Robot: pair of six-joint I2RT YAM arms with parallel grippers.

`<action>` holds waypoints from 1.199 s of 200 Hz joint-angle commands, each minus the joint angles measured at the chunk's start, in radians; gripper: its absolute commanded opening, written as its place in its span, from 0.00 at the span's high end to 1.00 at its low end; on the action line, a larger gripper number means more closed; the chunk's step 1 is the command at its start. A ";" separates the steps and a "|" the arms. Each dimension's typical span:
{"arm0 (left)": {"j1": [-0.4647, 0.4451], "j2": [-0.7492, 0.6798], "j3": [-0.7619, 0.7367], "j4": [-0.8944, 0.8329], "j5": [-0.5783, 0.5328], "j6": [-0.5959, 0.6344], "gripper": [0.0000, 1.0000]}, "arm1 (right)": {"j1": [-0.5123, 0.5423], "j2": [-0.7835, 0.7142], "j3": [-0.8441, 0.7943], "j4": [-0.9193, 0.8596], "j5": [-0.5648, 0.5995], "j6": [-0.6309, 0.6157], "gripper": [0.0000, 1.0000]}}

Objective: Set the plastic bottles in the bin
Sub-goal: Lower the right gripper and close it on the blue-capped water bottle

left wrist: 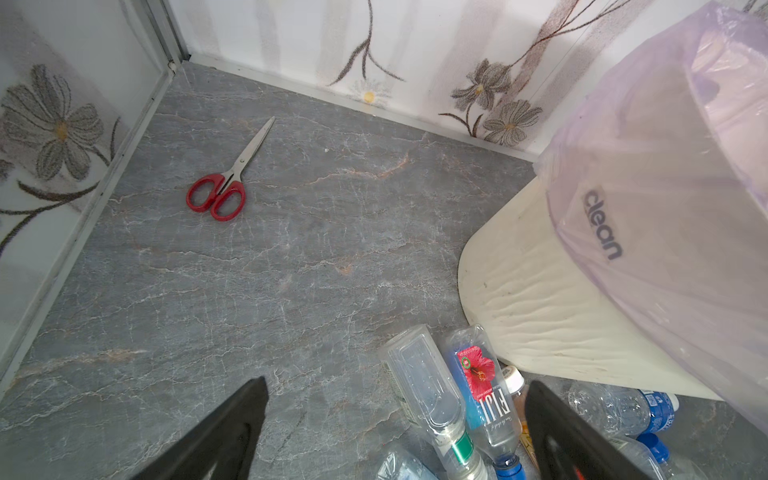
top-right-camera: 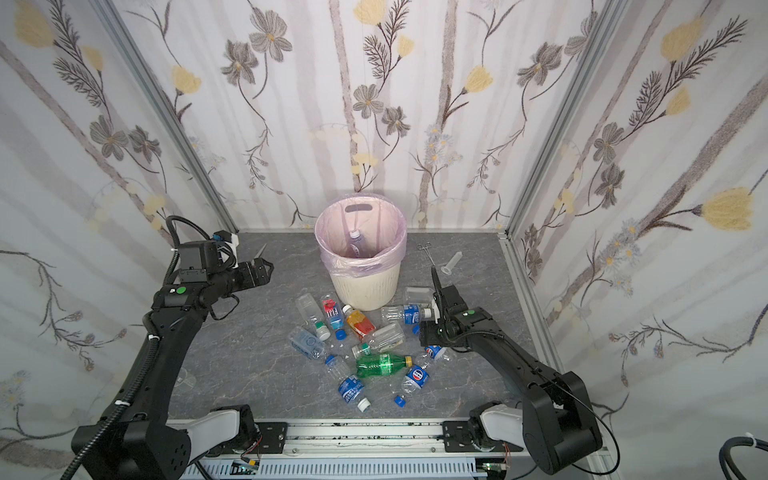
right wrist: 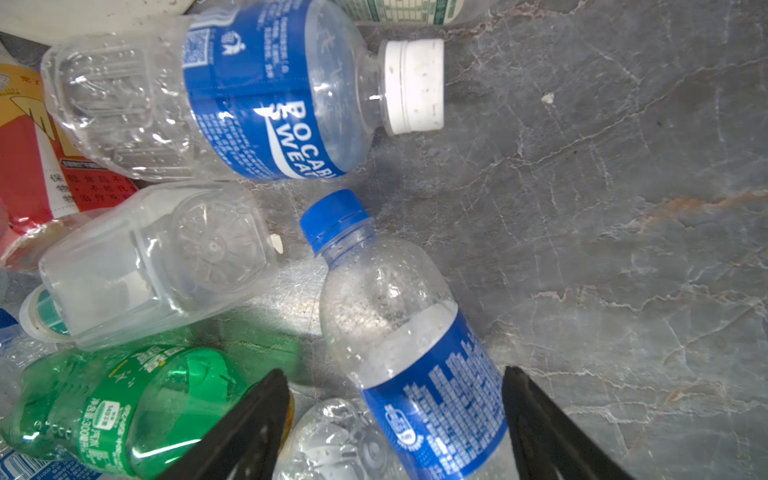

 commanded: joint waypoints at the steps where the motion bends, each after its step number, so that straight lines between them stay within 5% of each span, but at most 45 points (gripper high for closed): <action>1: 0.005 -0.006 -0.007 0.052 0.023 0.004 0.02 | 0.003 0.016 -0.034 0.048 0.020 0.008 0.18; 240: 0.020 -0.019 0.017 0.052 0.030 0.017 0.01 | -0.027 0.178 0.027 0.069 0.260 0.080 0.27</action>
